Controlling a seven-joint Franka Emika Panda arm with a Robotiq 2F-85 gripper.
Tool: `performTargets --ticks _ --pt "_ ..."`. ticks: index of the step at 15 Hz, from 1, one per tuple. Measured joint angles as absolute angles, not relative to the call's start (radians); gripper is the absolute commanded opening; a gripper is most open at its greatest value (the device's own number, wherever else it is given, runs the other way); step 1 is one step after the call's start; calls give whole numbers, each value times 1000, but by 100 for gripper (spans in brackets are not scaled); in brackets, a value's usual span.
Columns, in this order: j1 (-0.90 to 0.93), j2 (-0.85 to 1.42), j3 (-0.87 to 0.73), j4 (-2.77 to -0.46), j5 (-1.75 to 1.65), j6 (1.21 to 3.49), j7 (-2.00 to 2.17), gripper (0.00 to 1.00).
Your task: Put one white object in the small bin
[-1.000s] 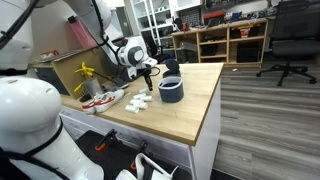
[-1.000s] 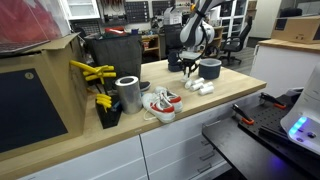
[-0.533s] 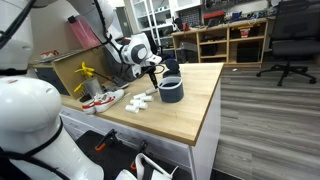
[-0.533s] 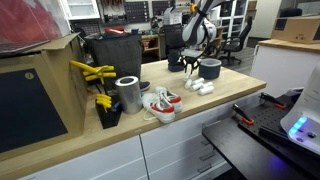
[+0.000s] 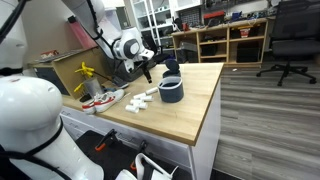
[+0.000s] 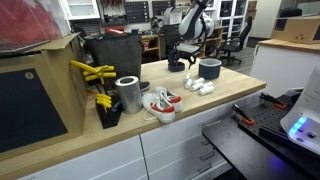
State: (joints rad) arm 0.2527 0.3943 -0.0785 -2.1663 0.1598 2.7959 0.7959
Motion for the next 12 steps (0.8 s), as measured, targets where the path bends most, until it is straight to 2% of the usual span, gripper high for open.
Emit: performTargets --ticks 5,12 --pt "262 349 -66 -2218 155 2771 817 100" --pt "245 399 -120 -2265 113 2768 832 100"
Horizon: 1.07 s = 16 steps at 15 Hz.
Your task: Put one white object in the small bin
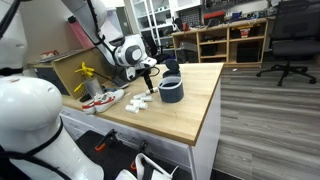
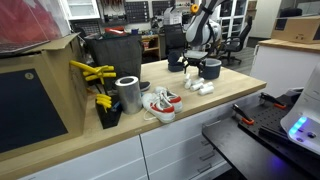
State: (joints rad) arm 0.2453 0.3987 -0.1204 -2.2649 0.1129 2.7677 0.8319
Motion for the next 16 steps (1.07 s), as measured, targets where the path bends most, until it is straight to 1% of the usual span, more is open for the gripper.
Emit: performTargets --ticks 16 --pt "240 464 -118 -2204 105 2768 832 100"
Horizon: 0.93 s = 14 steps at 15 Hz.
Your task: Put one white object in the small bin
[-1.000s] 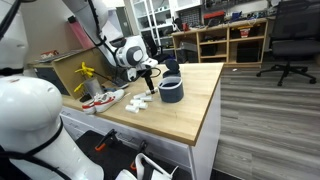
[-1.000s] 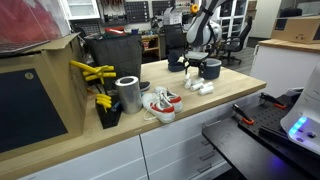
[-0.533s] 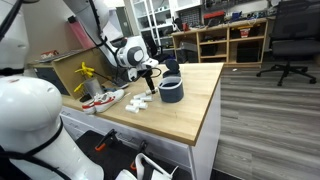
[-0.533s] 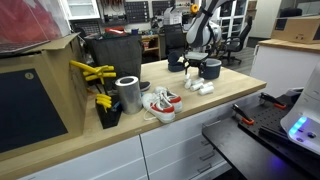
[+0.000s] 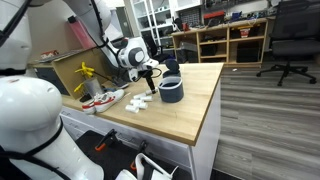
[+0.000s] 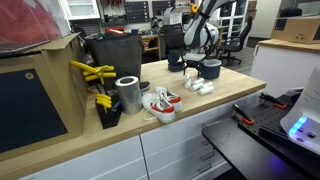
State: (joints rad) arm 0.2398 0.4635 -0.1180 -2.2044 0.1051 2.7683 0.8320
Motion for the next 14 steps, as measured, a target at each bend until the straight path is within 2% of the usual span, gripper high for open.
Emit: performTargets --ticks 2,3,4,12,13,14 --pt "240 487 -118 -2177 106 2768 832 100" --pt "241 497 -117 -2162 107 2768 832 75" --pt "241 506 -116 -2150 108 2768 832 74" --pt "242 534 -87 -2096 166 2741 835 12" --pt "240 534 -86 -2096 180 2733 835 6" --pt "237 533 -85 -2094 190 2729 835 7"
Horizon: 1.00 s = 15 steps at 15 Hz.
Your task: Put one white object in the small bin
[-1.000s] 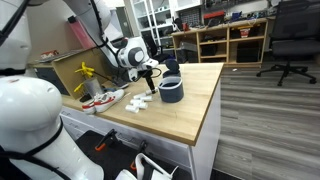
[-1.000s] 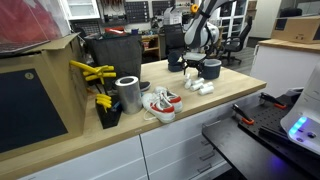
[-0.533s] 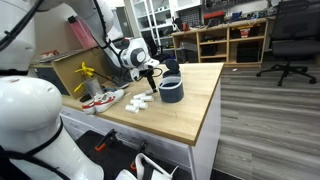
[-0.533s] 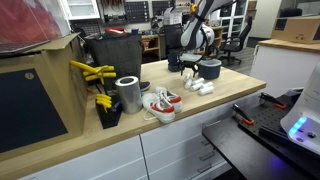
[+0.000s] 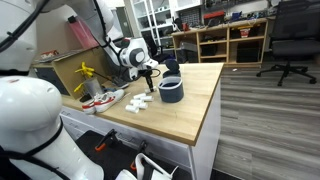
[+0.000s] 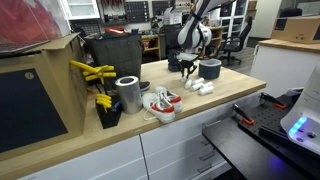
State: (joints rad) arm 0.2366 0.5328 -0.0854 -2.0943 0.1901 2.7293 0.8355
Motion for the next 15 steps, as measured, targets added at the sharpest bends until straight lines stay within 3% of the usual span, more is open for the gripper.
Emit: performTargets --ticks 8,15 --pt "198 494 -83 -2097 217 2701 835 7" --pt "167 252 -39 -2127 226 2562 835 7"
